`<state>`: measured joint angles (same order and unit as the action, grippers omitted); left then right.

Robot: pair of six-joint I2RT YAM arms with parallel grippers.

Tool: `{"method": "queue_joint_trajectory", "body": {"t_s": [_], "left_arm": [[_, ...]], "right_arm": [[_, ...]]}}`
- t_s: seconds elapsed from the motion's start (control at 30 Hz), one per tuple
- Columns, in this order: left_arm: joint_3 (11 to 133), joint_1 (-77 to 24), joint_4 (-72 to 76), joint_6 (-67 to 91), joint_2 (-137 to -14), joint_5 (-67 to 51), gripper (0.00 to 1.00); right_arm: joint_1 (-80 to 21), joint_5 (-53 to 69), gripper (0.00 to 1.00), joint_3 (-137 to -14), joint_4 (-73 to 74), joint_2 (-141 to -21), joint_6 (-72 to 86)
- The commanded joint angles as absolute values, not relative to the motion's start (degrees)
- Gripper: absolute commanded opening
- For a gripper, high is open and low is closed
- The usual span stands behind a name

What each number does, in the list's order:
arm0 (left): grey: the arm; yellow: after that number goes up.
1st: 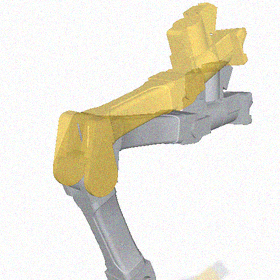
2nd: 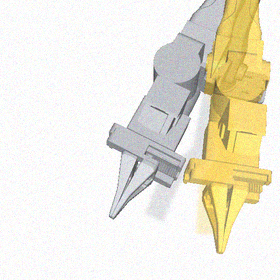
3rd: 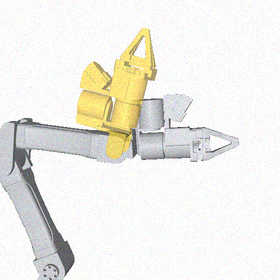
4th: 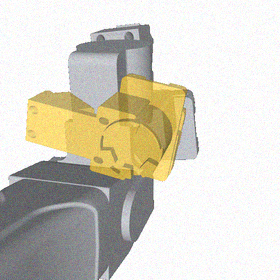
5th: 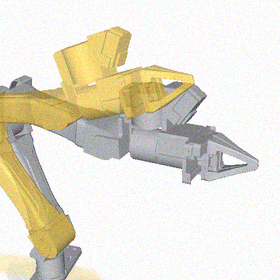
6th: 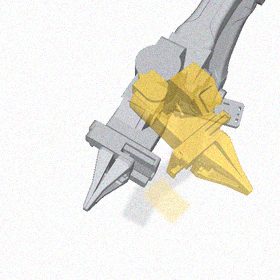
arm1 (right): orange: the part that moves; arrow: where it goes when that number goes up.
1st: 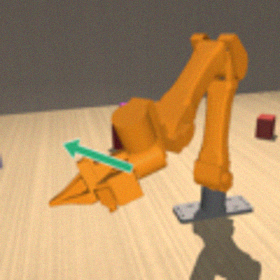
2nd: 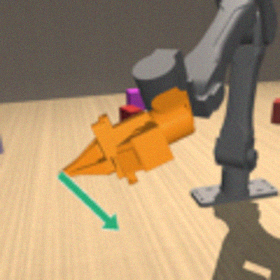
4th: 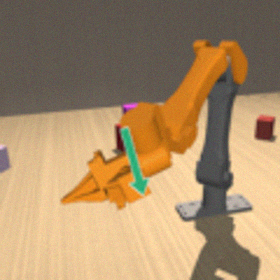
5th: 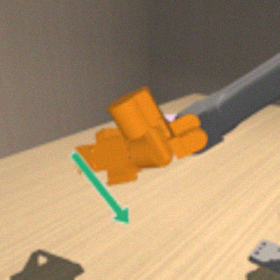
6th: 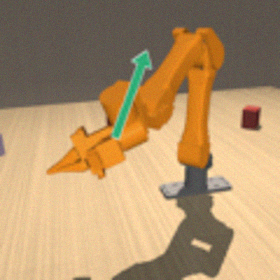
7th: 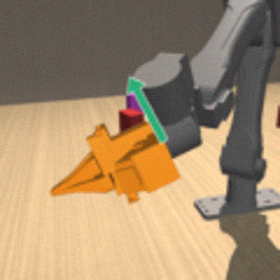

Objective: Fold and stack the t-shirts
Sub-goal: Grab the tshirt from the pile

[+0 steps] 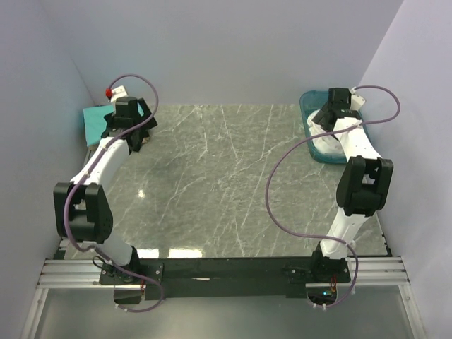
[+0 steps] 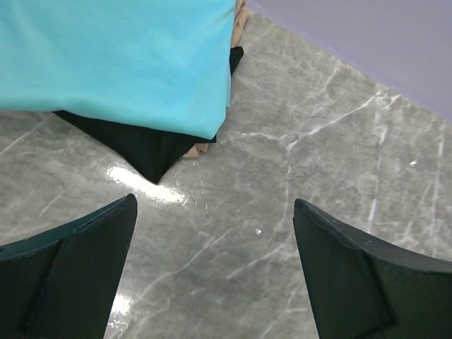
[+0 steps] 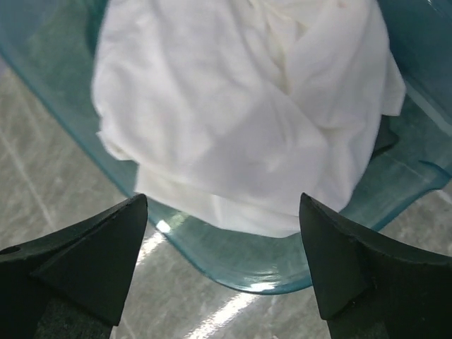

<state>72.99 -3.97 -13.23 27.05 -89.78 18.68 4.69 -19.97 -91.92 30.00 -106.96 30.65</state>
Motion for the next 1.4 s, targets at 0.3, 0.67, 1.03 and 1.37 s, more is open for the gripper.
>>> {"method": "queue_joint_trajectory", "body": {"t_s": [0.3,0.67,1.03,1.37], "left_arm": [[79.3,-3.9,-8.9,24.7,-95.4,13.4,0.98],[74.5,-3.5,-8.4,25.7,-91.9,13.1,0.98],[75.4,-3.5,-8.8,28.5,-91.7,10.5,0.98],[74.0,-3.5,-9.7,32.6,-89.1,9.2,0.97]], "right_arm": [[6.9,-18.2,0.91,-91.7,33.0,-113.7,32.6],[7.2,-23.4,0.37,-92.5,36.2,-108.4,30.2],[7.2,-29.8,0.0,-96.2,35.9,-96.8,28.9],[6.8,-30.1,0.0,-99.6,26.9,-86.2,24.3]]}}
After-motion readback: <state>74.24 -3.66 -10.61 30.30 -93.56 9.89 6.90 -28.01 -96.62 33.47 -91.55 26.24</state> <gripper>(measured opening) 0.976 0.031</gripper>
